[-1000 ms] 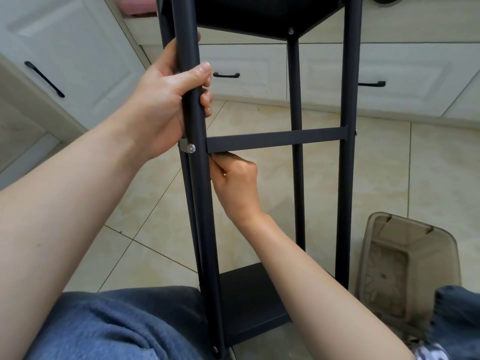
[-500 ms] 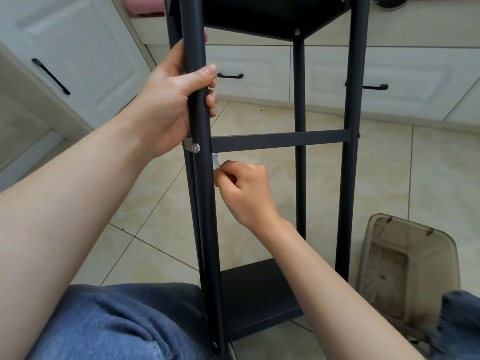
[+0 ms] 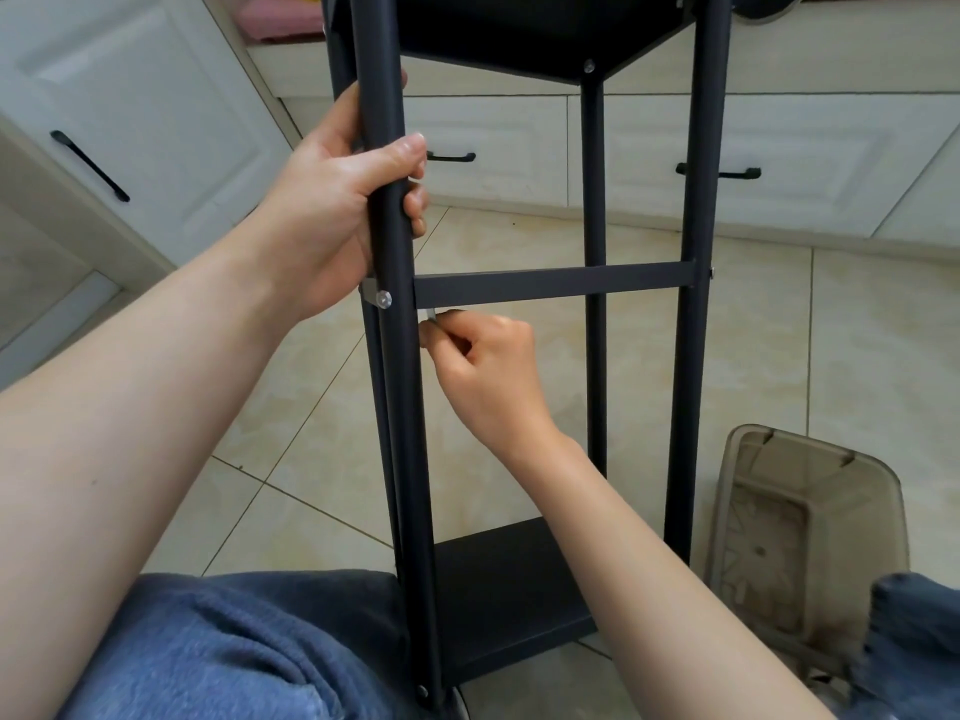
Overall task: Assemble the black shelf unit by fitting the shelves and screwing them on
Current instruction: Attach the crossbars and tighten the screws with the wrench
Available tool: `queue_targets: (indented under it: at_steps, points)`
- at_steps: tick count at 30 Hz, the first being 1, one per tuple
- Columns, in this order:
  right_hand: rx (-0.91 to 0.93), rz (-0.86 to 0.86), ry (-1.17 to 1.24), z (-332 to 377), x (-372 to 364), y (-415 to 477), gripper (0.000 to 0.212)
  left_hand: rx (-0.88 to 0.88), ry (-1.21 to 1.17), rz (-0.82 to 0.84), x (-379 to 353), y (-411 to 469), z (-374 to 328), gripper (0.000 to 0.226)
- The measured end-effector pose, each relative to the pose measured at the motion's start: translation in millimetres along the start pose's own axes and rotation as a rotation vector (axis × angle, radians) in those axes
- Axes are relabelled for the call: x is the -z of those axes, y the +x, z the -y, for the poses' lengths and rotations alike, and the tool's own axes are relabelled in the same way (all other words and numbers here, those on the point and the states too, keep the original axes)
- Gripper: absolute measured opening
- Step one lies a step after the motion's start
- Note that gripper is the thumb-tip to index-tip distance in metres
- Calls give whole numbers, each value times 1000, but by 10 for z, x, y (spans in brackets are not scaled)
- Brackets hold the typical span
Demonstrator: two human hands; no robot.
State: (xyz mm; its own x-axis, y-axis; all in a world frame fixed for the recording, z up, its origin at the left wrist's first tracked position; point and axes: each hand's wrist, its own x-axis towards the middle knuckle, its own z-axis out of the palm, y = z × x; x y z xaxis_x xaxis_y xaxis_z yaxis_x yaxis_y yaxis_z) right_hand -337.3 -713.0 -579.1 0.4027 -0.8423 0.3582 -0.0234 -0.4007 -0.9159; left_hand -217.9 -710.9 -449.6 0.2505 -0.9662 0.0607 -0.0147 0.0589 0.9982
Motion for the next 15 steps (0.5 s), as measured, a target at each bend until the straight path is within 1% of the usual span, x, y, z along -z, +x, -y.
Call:
queue_targets:
  at_steps: [6,15]
  points:
    - [25,-44,60,-69,-82,-5,31,-8,-3,9,-16,16,5,37]
    - [105,-168,82,-134,-221,8,28,2,-15,11,2,8,11,37]
